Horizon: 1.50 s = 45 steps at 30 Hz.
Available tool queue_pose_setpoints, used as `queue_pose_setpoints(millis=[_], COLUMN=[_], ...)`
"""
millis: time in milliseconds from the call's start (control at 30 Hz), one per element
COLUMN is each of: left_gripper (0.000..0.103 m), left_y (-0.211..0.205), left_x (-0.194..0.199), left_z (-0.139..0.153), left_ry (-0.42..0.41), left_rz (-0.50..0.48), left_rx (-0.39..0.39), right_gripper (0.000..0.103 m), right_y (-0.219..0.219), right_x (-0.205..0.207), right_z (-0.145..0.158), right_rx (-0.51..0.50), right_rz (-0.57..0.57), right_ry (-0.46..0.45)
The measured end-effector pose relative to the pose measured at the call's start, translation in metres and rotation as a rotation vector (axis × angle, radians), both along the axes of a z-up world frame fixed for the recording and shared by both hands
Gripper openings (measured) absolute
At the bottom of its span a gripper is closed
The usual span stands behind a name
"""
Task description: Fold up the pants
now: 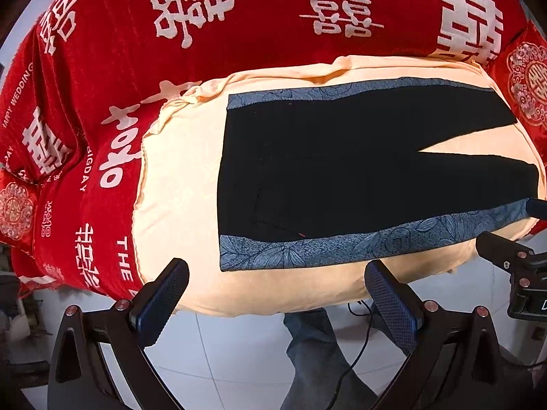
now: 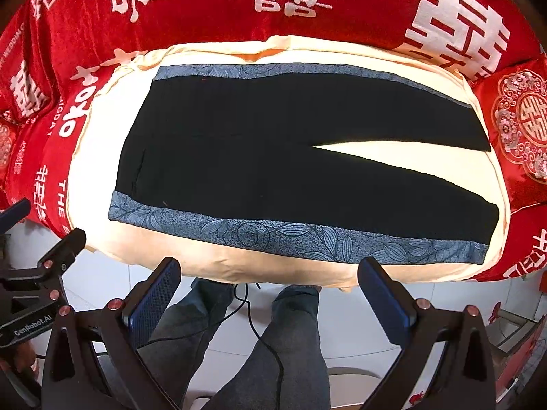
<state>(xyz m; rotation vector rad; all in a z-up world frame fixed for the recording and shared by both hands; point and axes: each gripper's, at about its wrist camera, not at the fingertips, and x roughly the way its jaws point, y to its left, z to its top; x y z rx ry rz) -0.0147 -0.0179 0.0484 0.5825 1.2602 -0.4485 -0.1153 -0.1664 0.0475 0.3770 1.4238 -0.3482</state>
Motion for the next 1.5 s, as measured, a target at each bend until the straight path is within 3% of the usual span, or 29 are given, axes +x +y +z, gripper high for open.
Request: queue_pose_setpoints(millis=[133, 633, 800, 900, 1000, 1067, 1133, 1167, 1200, 1267, 1500], left_gripper=[0.103, 0.103, 0.103, 0.103, 0.103, 0.103, 0.103, 0.103, 0.103, 0.103, 0.103], left_y=[-0.005, -0.015, -0.005, 0.006, 0.026, 0.040, 0.052, 0.057, 0.064, 0.073, 0.081], left_x=[-0.001, -0.031, -0.028, -0.019, -0.004, 0.004, 0.008, 0.011, 0.014, 0.020, 0.032], left_z=[-0.001, -0.010, -0.016, -0.029, -0.057, -0.072, -0.085, -0.095, -0.107, -0.127, -0.188], left_ry=[0.009, 0.068, 0.085, 0.102, 0.180, 0.200, 0.207, 0.218, 0.235, 0.263, 0.338], left_rz=[0.023, 0.258, 0.275, 0.280, 0.305, 0.326, 0.333, 0.335, 0.341, 0.352, 0.362], left_rx=[0.002, -0.019, -0.043, -0.077, -0.103, -0.147, -0.167, -0.174, -0.189, -0.231, -0.348], right_gripper=[0.103, 0.103, 0.103, 0.103, 0.103, 0.100, 0.091, 0.077, 0.070, 0.069, 0.069], right_y=[-0.005, -0.029, -0.037, -0.044, -0.047, -0.044, -0.038, -0.033, -0.028, -0.015, 0.009], right_x=[-0.001, -0.015, -0.018, -0.022, -0.027, -0.032, -0.035, -0.036, -0.038, -0.038, -0.034], right_z=[-0.001, -0.004, -0.011, -0.022, -0.039, -0.061, -0.084, -0.099, -0.113, -0.144, -0.219], right_rx=[0.001, 0.006, 0.011, 0.121, 0.231, 0.387, 0.512, 0.579, 0.635, 0.742, 0.781], right_rz=[0.014, 0.153, 0.116, 0.045, -0.049, -0.129, -0.183, -0.217, -0.239, -0.266, -0.275], right_ry=[-0.002, 0.017, 0.005, -0.045, -0.098, -0.157, -0.201, -0.226, -0.240, -0.269, -0.311])
